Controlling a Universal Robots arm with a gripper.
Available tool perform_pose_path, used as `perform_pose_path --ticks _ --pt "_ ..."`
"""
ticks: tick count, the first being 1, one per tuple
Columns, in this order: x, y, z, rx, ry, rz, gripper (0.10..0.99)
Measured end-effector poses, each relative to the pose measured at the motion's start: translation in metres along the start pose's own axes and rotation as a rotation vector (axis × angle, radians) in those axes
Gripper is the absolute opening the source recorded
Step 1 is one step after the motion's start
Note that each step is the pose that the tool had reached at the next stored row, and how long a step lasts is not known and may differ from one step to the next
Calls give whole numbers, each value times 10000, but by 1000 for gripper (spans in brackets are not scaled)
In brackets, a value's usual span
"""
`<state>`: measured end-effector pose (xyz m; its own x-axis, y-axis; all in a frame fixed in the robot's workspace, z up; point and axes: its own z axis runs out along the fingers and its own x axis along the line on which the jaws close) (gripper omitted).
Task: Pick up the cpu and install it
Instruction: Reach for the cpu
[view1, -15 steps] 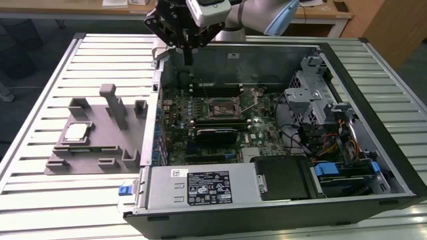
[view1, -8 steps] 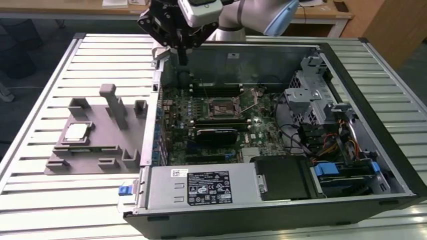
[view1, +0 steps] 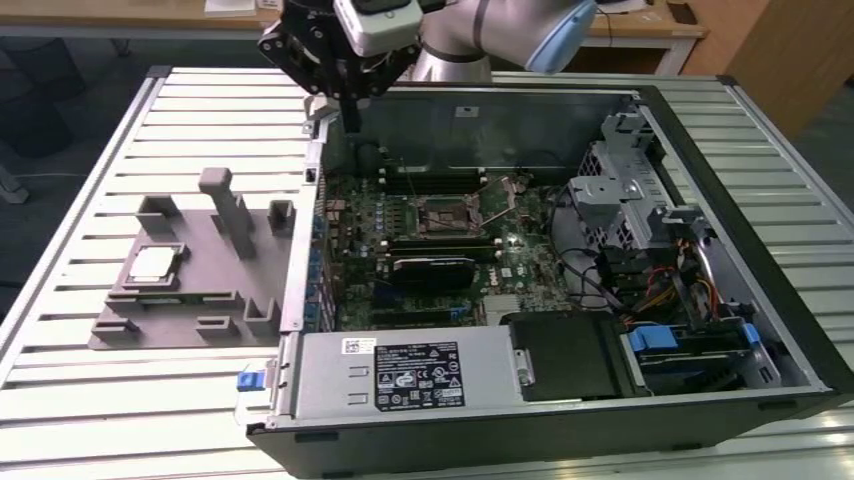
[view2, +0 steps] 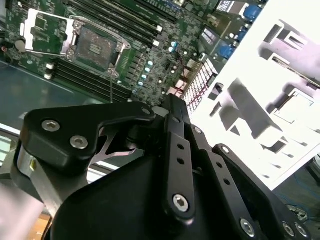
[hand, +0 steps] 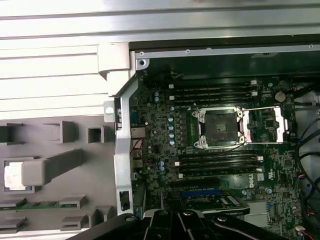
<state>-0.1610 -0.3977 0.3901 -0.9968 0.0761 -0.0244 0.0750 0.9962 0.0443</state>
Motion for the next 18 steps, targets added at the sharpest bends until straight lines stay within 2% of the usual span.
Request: perform_pose_path --ticks 5,14,18 --pt "128 -7 21 -1 -1 1 106" --pt "460 -32 56 1 0 1 106" --pt "570 -41 71 -1 -2 1 106"
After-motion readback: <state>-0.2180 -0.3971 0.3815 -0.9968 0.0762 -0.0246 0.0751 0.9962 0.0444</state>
